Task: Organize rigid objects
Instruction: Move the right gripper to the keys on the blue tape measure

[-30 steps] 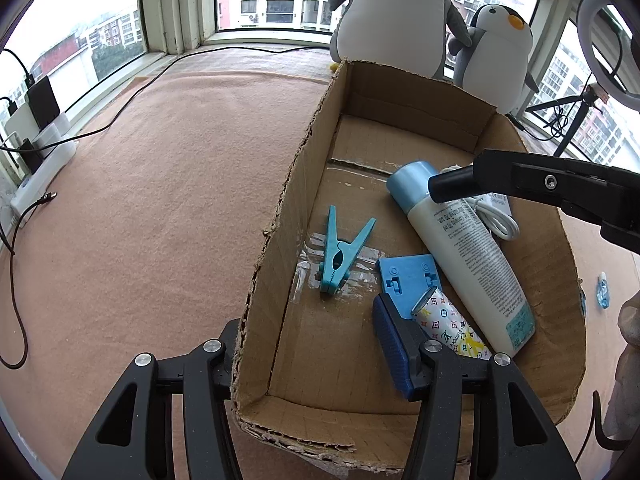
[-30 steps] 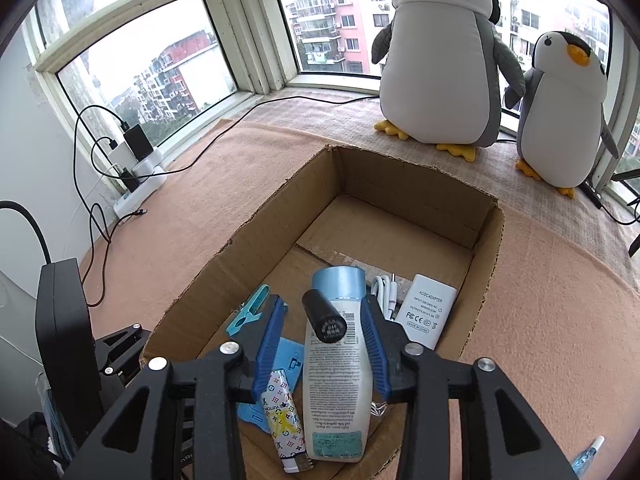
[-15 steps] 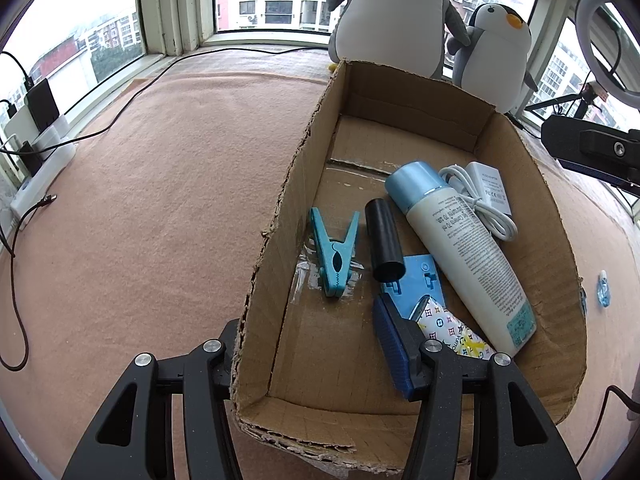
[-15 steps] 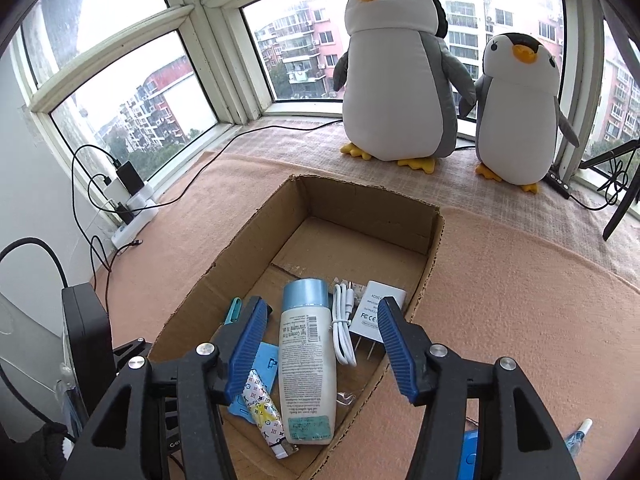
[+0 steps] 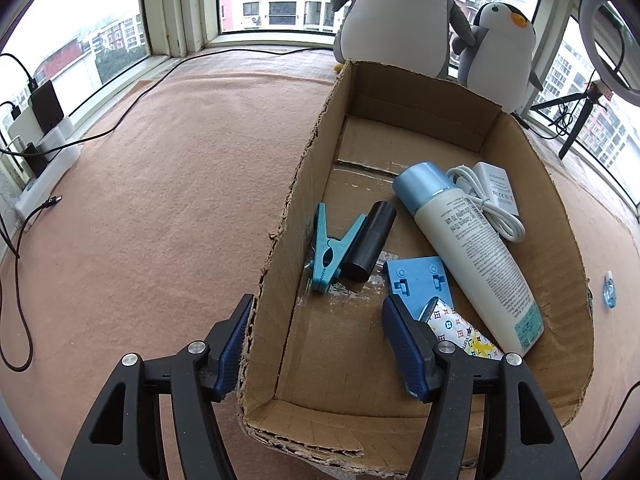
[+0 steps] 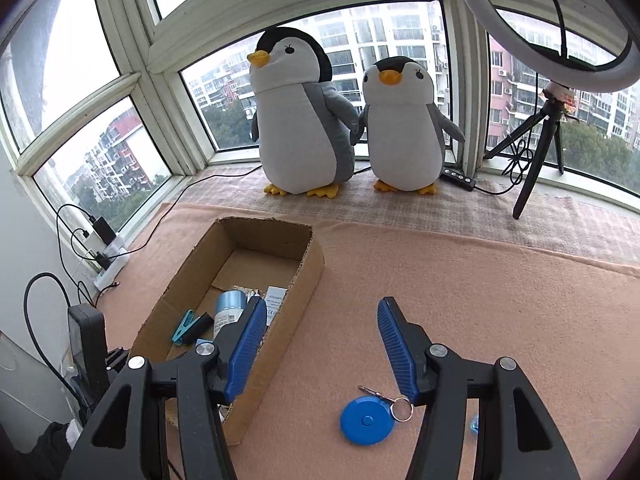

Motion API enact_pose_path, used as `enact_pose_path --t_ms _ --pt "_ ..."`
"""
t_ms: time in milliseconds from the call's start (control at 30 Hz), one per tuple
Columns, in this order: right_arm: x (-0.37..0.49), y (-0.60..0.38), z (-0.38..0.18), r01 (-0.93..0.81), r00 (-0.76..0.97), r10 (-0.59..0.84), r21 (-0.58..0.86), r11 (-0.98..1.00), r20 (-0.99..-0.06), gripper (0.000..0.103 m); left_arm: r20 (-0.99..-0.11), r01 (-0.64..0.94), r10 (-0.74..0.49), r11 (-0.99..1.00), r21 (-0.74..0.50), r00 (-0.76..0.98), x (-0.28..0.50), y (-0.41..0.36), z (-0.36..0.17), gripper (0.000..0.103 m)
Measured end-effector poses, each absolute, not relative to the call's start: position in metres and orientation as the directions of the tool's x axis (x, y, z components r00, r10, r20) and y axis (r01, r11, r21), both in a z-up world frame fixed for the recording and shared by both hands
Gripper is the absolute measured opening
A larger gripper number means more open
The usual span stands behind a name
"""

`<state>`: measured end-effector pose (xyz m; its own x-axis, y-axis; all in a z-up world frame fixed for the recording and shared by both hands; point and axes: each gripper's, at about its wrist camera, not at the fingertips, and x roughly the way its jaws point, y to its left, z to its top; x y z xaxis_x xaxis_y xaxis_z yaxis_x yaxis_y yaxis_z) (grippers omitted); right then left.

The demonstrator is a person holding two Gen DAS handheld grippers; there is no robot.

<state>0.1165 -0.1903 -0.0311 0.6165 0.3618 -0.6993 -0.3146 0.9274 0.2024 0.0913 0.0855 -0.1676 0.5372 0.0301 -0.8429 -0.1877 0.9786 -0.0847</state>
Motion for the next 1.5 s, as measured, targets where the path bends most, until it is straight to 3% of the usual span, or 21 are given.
enact_pose_path --t_ms 267,600,800,967,1500 --pt "0.103 -0.245 -0.041 -0.217 0.624 0.278 0.180 0.959 -0.730 0.058 -0.842 -0.181 0.034 0.980 -0.077 0.539 0.092 0.085 -0.168 0.067" --pt "0.096 -0.253 -0.080 -0.229 0.543 0.282 0.184 0.956 -0.791 0.057 -0.841 -0.177 0.039 0.982 -0.068 0.540 0.092 0.084 -0.168 0.067" --pt "0.105 -0.235 -0.111 -0.284 0.471 0.278 0.154 0.946 -0.838 0.036 -0.841 -0.177 0.041 0.982 -0.066 0.540 0.091 0.083 -0.168 0.067" --pt "0.111 -0.227 -0.131 -0.307 0.435 0.264 0.134 0.942 -0.861 0.029 -0.841 -0.178 0.039 0.982 -0.069 0.540 0.091 0.084 -0.168 0.068" --pt "0.132 -0.222 -0.148 -0.301 0.416 0.218 0.093 0.949 -0.883 0.026 -0.841 -0.178 0.039 0.982 -0.069 0.540 0.091 0.084 -0.168 0.067"
